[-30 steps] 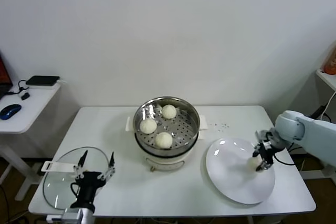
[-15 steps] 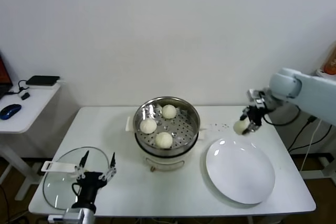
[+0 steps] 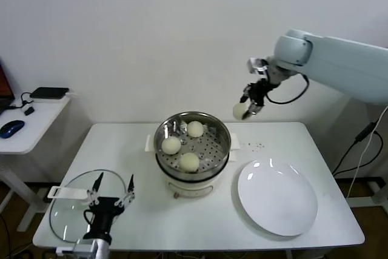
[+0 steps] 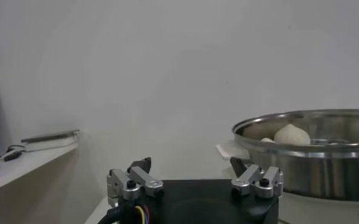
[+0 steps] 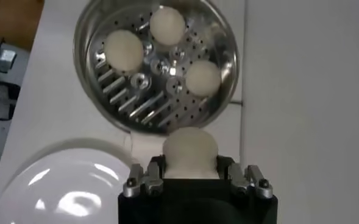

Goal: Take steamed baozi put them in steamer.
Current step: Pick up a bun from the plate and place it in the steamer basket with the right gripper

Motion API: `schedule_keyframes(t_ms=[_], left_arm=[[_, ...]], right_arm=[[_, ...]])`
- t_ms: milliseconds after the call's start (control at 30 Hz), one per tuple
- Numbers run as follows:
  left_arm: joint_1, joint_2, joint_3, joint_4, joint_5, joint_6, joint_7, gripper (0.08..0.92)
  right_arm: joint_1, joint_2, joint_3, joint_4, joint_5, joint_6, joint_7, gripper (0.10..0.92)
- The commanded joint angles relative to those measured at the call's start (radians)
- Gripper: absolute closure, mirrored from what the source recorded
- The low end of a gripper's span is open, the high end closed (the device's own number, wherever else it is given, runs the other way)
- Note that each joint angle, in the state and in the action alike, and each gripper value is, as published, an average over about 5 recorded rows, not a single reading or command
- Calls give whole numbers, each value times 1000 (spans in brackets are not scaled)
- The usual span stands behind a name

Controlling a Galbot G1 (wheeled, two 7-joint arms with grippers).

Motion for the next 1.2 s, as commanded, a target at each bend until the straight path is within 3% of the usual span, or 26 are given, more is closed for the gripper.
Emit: schedule_keyframes(t_ms=[33,467,1200], left_arm=[[4,1,-7,-5,-1,0,0,177],[4,1,-20,-4,-6,0,-1,177],[0,0,-19,-5,-4,8,-3,177]], right_arm=[[-60,223,31,-60,47,-37,35,459],[-218,237,59,-93,-70,-43,48,457],[-300,209,71,-72,-124,-46,64,457]])
